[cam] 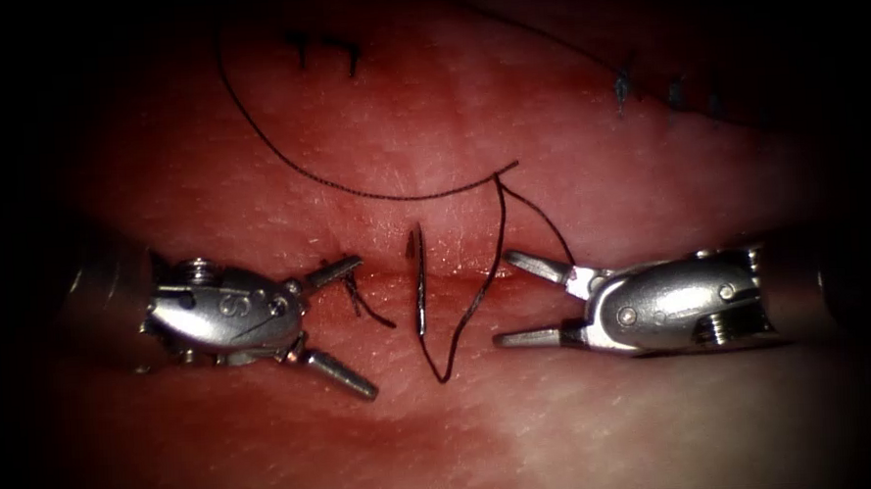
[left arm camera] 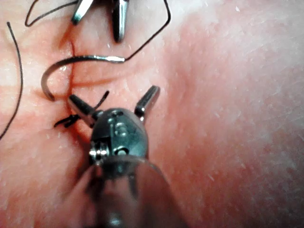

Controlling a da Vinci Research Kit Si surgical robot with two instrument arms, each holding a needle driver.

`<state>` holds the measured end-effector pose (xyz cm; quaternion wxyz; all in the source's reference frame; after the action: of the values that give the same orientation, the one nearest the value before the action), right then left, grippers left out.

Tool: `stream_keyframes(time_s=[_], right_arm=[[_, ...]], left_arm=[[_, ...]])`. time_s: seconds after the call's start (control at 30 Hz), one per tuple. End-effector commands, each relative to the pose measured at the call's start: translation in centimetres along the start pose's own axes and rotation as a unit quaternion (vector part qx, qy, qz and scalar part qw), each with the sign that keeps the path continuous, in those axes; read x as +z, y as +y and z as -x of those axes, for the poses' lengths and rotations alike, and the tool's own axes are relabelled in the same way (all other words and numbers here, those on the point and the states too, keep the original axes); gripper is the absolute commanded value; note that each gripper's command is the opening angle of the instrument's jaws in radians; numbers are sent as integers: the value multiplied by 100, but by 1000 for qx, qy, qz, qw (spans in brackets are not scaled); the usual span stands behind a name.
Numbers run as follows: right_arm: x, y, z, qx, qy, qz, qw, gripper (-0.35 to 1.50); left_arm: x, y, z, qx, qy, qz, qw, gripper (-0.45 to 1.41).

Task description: Wound Closure

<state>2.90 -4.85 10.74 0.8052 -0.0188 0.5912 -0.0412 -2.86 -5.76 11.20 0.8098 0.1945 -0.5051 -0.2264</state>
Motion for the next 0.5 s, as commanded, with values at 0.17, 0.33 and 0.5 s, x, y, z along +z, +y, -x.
stream_keyframes(time_s=[0.17,0.33,0.5], right_arm=[[22,0,0,-31,12,17,999,116],[30,4,0,-70,-5,51,996,140],[39,6,-2,-89,-16,75,993,138]], left_arm=[[9,-3,-7,0,-3,5,1000,84],[14,6,-20,6,-4,11,1000,83],[27,2,-43,17,-3,11,1000,83]])
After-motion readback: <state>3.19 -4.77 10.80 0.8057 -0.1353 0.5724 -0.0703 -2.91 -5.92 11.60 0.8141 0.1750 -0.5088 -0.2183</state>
